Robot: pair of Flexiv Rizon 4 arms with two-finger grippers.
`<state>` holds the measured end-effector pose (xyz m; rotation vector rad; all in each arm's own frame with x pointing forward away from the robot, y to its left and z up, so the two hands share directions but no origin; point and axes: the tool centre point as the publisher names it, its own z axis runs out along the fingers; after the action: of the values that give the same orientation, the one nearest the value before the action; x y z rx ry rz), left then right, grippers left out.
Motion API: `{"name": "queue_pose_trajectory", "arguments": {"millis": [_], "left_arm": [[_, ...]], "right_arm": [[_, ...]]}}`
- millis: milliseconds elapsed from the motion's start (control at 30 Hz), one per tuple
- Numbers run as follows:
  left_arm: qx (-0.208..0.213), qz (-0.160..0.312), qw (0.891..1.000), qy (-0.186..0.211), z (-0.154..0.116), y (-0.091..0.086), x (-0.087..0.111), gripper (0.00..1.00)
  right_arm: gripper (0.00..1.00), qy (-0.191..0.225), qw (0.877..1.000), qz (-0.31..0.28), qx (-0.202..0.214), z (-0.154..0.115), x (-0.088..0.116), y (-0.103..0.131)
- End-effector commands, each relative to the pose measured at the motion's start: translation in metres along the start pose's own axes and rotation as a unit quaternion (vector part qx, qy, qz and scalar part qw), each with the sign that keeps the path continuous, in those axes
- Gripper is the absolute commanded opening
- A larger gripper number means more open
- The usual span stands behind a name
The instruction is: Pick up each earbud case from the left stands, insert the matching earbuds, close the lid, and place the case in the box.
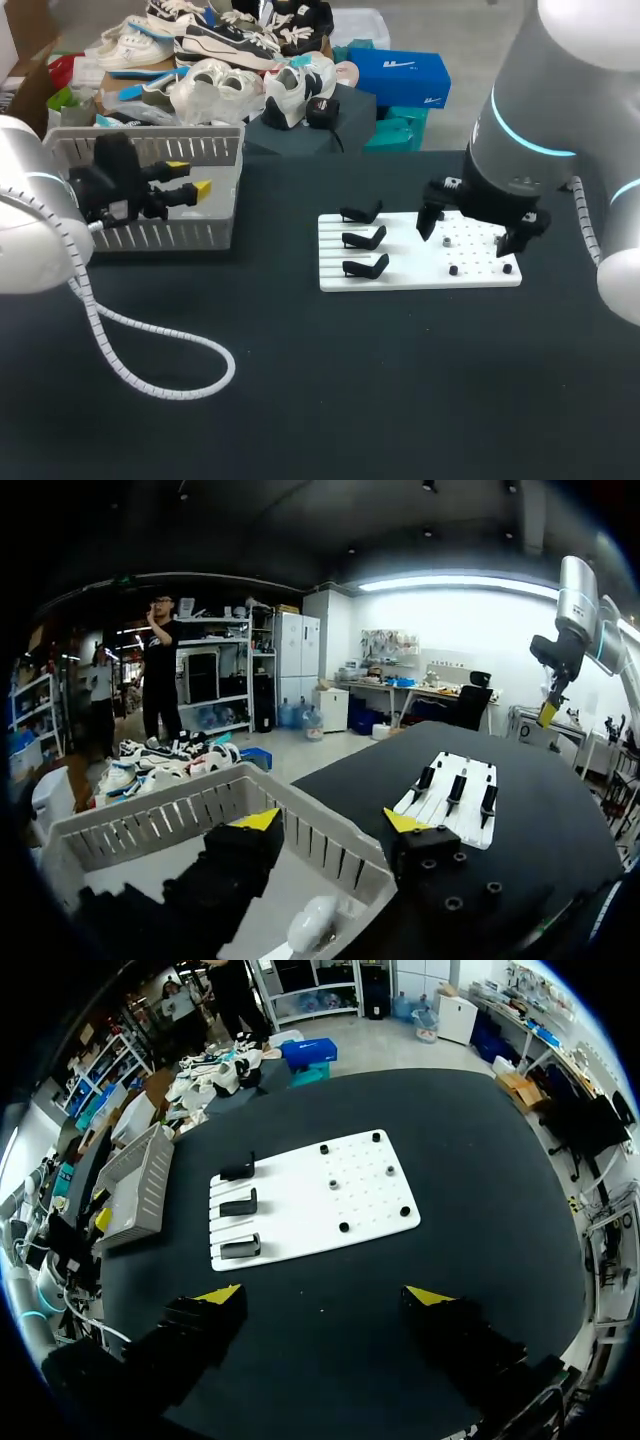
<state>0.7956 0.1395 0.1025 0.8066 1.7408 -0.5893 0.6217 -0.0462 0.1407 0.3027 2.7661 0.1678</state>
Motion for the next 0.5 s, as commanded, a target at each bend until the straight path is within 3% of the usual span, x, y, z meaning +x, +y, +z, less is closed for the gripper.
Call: {"name": "queue_pose_trajectory", "arguments": {"millis": [33,300,500], "left_arm": [[-0.090,0.011,0.996,-0.015,-0.007,-0.021,-0.015,1.00],[-0.014,0.028,0.998,-0.061,-0.006,-0.069,-0.053,1.00],[0.056,0.030,0.996,-0.070,-0.004,-0.099,-0.067,1.00]], "right_arm": [[1.00,-0.004,1.000,0.001,-0.001,0.000,0.002,-0.001],[1.00,-0.004,1.000,0.001,-0.001,0.000,0.002,-0.001],[1.00,-0.004,1.000,0.001,-0.001,0.000,0.002,-0.001]]}}
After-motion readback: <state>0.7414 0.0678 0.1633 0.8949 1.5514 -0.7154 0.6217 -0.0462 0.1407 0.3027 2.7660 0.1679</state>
